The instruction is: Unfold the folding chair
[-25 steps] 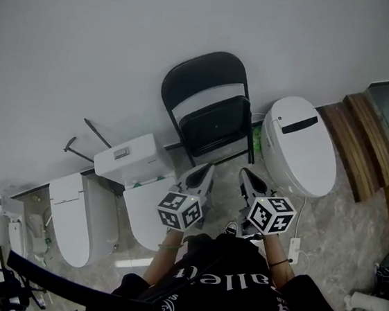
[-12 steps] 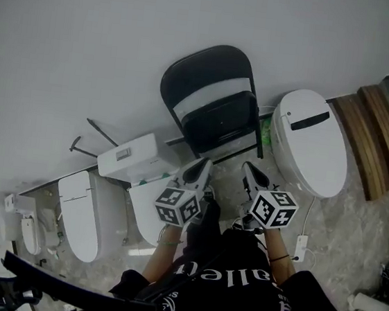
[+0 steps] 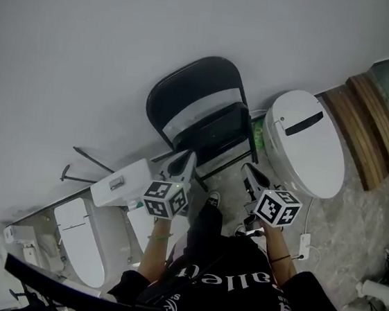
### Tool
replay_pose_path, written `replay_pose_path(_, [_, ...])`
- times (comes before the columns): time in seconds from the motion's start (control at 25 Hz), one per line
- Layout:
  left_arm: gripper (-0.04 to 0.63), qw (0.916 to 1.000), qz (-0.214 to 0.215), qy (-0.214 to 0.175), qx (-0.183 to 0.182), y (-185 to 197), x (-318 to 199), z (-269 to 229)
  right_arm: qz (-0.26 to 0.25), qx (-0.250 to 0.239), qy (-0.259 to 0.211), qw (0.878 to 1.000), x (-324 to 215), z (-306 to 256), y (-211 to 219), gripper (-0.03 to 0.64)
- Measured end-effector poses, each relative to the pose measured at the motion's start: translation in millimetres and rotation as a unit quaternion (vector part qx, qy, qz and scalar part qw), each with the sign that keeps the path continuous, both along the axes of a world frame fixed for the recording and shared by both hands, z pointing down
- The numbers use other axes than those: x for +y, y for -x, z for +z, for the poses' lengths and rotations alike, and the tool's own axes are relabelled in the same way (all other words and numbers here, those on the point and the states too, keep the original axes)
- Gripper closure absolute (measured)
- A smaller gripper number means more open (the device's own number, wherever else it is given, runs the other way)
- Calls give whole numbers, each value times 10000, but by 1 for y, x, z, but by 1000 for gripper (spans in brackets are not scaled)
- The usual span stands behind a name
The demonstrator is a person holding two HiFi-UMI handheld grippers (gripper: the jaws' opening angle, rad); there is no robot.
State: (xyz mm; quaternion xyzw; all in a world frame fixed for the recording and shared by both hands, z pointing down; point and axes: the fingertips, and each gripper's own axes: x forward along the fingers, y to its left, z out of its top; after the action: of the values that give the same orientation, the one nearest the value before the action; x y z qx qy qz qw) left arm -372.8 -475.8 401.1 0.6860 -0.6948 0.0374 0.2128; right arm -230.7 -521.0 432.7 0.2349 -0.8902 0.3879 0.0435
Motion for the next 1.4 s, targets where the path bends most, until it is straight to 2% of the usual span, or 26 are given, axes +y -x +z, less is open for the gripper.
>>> replay_pose_path(0.2, [589, 9994, 275, 156, -111, 59, -41, 9, 75, 377, 110, 9992, -35, 24, 54, 600])
replay_pose_path(0.36, [579, 9973, 507, 341, -397, 119, -74, 16, 54, 669, 295, 9973, -61, 52, 99, 600])
replay_pose_path(0.52, [470, 9931, 775, 520, -715, 182, -109, 15, -147, 786, 525, 9954, -79, 80, 140, 597])
replay_pose_path(0.56, [450, 9920, 821, 556, -781, 197, -118, 14, -218, 823, 577, 9947, -83, 87, 149, 587])
replay_pose_path(0.64, [417, 9891, 917, 699, -914, 226, -135, 18, -409, 900, 715, 9925, -88, 100, 166, 526])
replay_pose_path(0.72, [395, 9842, 1019, 992, -1053, 255, -147, 31, -530, 909, 911, 9903, -92, 113, 181, 463])
replay_pose_path(0.8, [377, 9778, 1123, 1340, -1156, 279, -154, 48, -459, 844, 1124, 9890, -98, 124, 192, 441])
replay_pose_path(0.92, [373, 9685, 1400, 1772, -1052, 292, -156, 72, -301, 711, 1568, 9846, -104, 144, 204, 423])
replay_pose_path(1.0, [373, 9642, 1586, 1925, -901, 292, -162, 84, -225, 659, 1903, 9793, -109, 160, 211, 403])
replay_pose_path(1.24, [373, 9609, 1930, 1930, -475, 287, -180, 101, 107, 756, 2325, 9696, -130, 208, 233, 383])
replay_pose_path(1.4, [373, 9530, 2227, 1987, -517, 272, -194, 104, 571, 432, 2764, 9584, -147, 234, 238, 383])
